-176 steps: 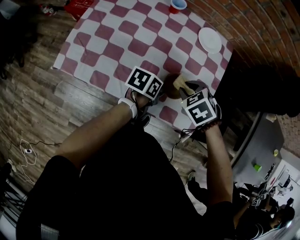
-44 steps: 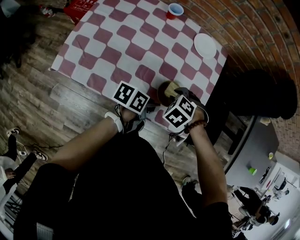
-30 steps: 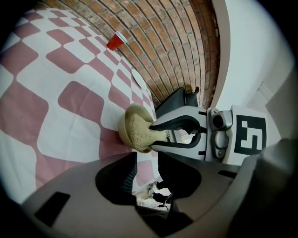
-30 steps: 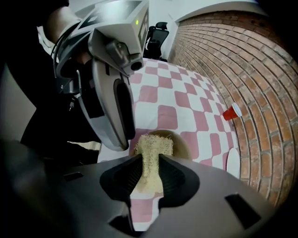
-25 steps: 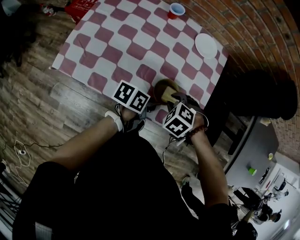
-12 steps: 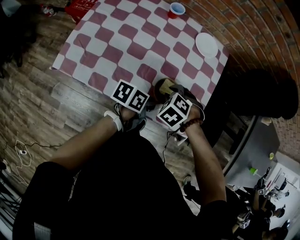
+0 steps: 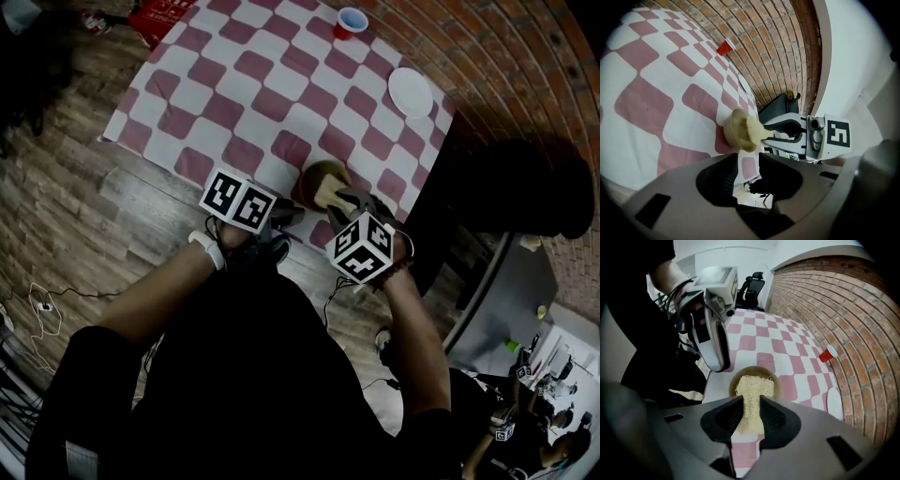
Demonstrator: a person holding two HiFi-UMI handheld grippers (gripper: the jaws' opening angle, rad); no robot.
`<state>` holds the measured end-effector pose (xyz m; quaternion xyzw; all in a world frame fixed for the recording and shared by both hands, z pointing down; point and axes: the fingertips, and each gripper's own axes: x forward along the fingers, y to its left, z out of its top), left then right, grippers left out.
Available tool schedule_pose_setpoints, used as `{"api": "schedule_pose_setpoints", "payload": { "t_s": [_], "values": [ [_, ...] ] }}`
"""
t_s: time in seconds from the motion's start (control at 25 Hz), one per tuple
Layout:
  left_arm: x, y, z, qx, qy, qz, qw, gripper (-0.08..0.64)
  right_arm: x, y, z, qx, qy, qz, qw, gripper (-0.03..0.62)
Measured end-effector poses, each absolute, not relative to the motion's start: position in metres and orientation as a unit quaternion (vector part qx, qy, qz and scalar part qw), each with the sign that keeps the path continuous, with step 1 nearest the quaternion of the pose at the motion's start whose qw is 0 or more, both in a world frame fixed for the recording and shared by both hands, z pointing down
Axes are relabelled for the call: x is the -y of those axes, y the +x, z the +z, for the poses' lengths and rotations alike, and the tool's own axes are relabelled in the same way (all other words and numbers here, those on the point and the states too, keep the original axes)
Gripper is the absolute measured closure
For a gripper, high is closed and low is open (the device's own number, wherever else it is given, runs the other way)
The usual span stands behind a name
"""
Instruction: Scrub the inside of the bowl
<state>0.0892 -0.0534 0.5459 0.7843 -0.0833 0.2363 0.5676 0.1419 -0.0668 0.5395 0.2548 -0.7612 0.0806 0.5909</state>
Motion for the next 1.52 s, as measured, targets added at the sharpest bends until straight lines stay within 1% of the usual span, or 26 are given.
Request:
{"api": "schedule_pose_setpoints", "payload": {
  "t_s": [0.08,0.16,0.32,0.56,0.72,0.84,1.0,1.24,1.52],
  "values": [
    [0.054,0.077,0.546,0.095,0.78,0.23,0.575,0.43,0.072,0.151,0.523,0.768,0.299,0.097,0.558,0.472],
    [0.055,0.066,0.546,0.106,0.776,0.224,0.58,0.43,0.078,0.159,0.503,0.778,0.351,0.132,0.503,0.472],
    [0.055,0.053,0.538,0.119,0.776,0.218,0.579,0.43,0.084,0.174,0.46,0.794,0.448,0.231,0.339,0.472],
    [0.063,0.048,0.513,0.131,0.803,0.223,0.537,0.43,0.073,0.187,0.418,0.784,0.511,0.32,0.15,0.472],
    [0.073,0.056,0.491,0.146,0.823,0.212,0.507,0.43,0.063,0.19,0.401,0.773,0.518,0.363,0.059,0.472],
    [0.081,0.061,0.475,0.154,0.837,0.201,0.485,0.43,0.056,0.183,0.389,0.782,0.51,0.357,0.032,0.472],
    [0.092,0.059,0.454,0.161,0.855,0.185,0.457,0.43,0.046,0.165,0.38,0.797,0.5,0.338,0.035,0.472],
    [0.122,0.042,0.42,0.207,0.883,0.174,0.383,0.431,0.043,0.154,0.375,0.799,0.498,0.337,0.016,0.471],
    [0.115,0.042,0.404,0.209,0.893,0.163,0.364,0.43,0.041,0.13,0.369,0.811,0.483,0.331,0.018,0.472]
  ]
}}
